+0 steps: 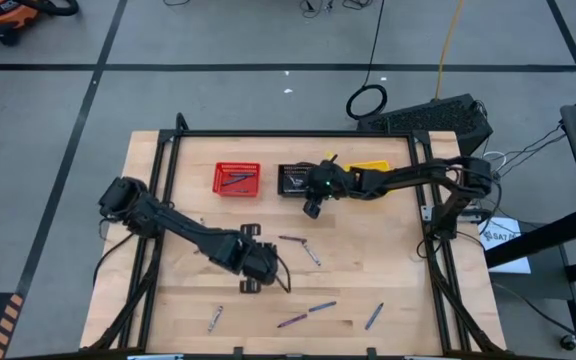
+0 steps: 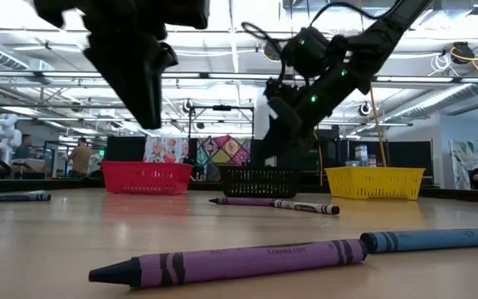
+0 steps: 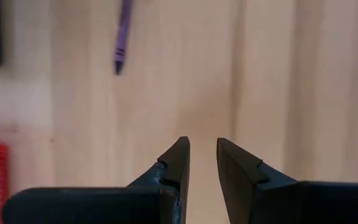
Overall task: Sort crayons
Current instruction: Put the purple crayon into the yellow basket
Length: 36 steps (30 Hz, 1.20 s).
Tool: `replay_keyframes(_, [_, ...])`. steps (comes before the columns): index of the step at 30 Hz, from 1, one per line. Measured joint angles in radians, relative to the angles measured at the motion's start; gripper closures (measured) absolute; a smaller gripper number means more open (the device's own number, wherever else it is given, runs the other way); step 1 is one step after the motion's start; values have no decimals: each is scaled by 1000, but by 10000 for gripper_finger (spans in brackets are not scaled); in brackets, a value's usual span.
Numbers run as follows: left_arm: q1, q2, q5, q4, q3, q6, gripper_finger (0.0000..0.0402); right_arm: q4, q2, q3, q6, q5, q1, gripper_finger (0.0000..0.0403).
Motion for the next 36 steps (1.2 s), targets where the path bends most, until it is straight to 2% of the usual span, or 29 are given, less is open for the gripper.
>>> replay_keyframes(6, [67, 0, 6, 36, 0, 129, 327, -51, -128, 0, -14, 0, 16, 264])
replay_keyframes(20, [236, 8, 122, 197, 0, 306, 327, -293, -394, 0, -14, 1, 17, 261])
replay_keyframes(27, [284, 73, 223, 254, 0, 405, 327, -373, -440, 0, 3, 1, 17, 261])
replay_keyframes(36, [331, 156, 245, 294, 0, 444, 327, -439, -442, 0, 27, 1, 17, 261])
